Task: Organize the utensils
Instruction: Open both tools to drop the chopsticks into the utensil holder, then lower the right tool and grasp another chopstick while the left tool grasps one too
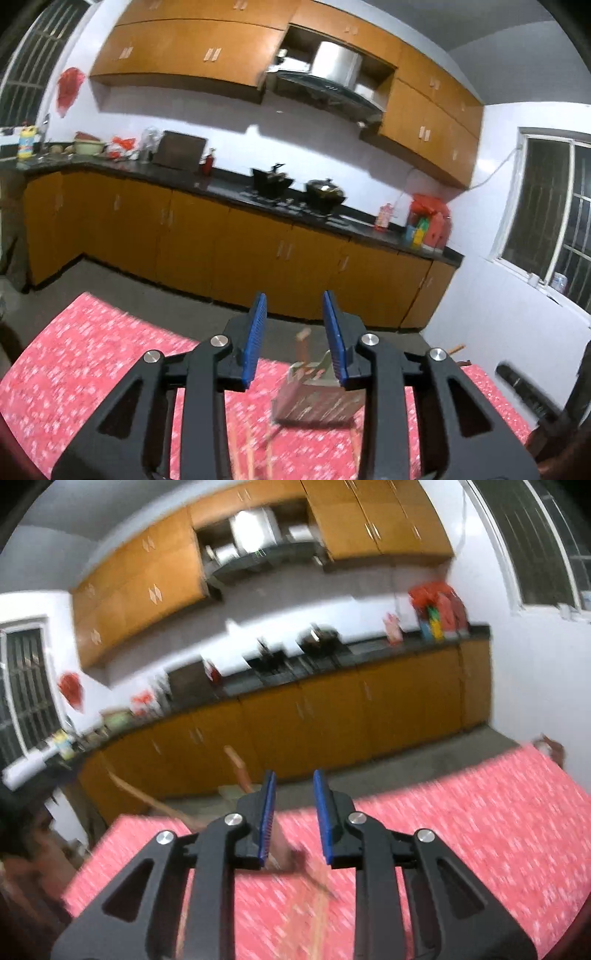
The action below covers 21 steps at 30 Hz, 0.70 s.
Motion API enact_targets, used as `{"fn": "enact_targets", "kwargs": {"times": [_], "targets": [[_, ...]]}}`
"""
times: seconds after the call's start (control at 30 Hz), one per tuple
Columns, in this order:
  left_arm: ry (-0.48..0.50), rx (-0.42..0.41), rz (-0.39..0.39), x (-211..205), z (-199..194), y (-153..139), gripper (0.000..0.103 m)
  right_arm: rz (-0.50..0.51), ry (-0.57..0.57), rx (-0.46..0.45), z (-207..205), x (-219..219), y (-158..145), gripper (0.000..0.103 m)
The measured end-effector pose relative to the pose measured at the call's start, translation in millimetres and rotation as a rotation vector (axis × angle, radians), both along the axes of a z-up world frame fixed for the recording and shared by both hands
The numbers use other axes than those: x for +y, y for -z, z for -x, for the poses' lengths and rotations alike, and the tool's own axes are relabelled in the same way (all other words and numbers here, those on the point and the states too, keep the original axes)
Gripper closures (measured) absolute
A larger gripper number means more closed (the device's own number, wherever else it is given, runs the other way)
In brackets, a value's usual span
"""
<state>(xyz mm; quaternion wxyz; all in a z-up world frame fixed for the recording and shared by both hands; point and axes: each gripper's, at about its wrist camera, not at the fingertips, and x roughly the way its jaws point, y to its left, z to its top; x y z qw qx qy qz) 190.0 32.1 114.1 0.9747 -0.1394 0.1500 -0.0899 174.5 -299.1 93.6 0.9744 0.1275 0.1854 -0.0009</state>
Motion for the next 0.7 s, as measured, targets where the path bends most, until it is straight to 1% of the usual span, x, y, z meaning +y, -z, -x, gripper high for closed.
{"fn": "enact_targets", "kwargs": {"times": [0.07, 0.1, 0.13, 0.2, 0.27, 0.37, 0.47, 0.6, 0.7], "targets": [[-0.022, 0.049, -0.003, 9.2, 5.7, 14.8, 0.07, 0.001, 0.009, 0.125, -2.6, -6.5, 37.0, 0.08], [-0.029, 0.092, -0.009, 14.6, 7.5, 28.3, 0.07, 0.003, 0.011, 0.208, -5.2, -8.0, 62.1, 0.08], [-0.037, 0.126, -0.018, 17.4, 7.4, 37.4, 0.07, -0.002, 0.007, 0.254, -5.5, -7.8, 76.4, 0.08], [-0.047, 0.229, -0.044, 24.3, 7.7, 69.2, 0.07, -0.021, -0.023, 0.351, -5.4, -4.2, 108.6, 0.08], [-0.044, 0.308, -0.046, 29.5, 8.8, 94.9, 0.07, -0.014, -0.057, 0.426, -1.6, 5.7, 137.0, 0.08], [-0.034, 0.408, -0.048, 35.1, 12.3, 131.3, 0.07, -0.008, -0.088, 0.476, 3.3, 18.4, 158.4, 0.082], [-0.021, 0.463, -0.048, 36.2, 18.0, 154.1, 0.07, 0.002, -0.093, 0.502, 2.2, 27.4, 169.5, 0.082], [-0.002, 0.512, -0.043, 34.3, 21.9, 175.3, 0.07, 0.019, -0.097, 0.525, -3.6, 30.1, 180.0, 0.083], [0.018, 0.532, -0.041, 28.6, 24.1, 181.8, 0.07, 0.068, -0.093, 0.519, -7.3, 36.0, 180.3, 0.086]]}}
